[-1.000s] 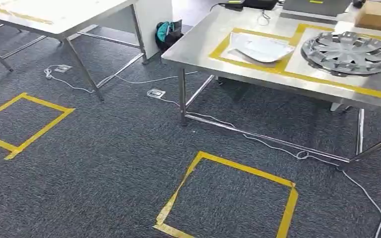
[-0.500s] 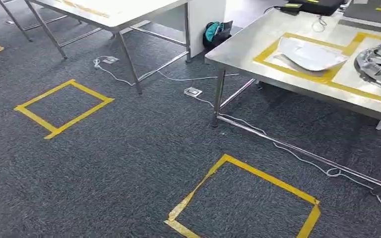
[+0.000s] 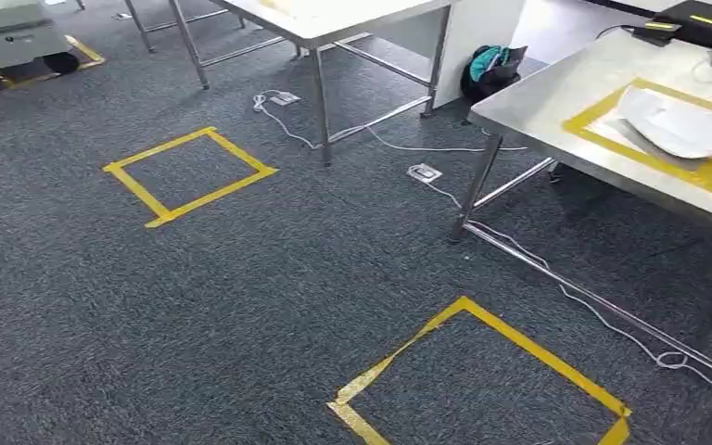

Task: Take the parts from the cabinet and place them on the table.

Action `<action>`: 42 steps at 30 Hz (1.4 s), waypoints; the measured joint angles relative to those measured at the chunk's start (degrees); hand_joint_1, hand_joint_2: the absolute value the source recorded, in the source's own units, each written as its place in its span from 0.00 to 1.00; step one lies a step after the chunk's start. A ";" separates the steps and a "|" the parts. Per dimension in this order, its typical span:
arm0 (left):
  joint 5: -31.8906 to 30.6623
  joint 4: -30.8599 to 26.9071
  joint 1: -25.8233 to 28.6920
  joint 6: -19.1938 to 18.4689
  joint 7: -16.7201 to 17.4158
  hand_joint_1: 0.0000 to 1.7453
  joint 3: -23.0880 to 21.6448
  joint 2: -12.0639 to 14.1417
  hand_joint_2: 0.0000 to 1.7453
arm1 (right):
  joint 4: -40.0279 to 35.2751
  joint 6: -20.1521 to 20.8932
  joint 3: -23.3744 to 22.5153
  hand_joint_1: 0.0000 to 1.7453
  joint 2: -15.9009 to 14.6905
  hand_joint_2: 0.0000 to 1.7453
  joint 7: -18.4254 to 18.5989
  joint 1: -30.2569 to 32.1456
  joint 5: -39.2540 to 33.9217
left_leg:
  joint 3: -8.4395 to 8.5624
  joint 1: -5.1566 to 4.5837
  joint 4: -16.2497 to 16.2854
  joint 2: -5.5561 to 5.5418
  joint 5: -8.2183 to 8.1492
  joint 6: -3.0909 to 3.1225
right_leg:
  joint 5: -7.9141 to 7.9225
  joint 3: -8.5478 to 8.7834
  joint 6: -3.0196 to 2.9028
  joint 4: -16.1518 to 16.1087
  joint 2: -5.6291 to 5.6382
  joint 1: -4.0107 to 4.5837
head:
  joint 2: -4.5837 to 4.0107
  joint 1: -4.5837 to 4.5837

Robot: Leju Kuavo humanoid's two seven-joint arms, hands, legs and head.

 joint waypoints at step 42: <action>-5.00 -0.44 -2.26 -4.13 -0.98 0.00 6.43 -0.94 0.00 | -2.49 -3.78 2.05 0.00 0.81 0.00 3.04 0.96 -5.09 | -0.59 -0.20 0.86 -8.49 0.21 0.71 | -0.25 -2.25 0.44 1.40 14.52 -1.20 | 0.00 0.81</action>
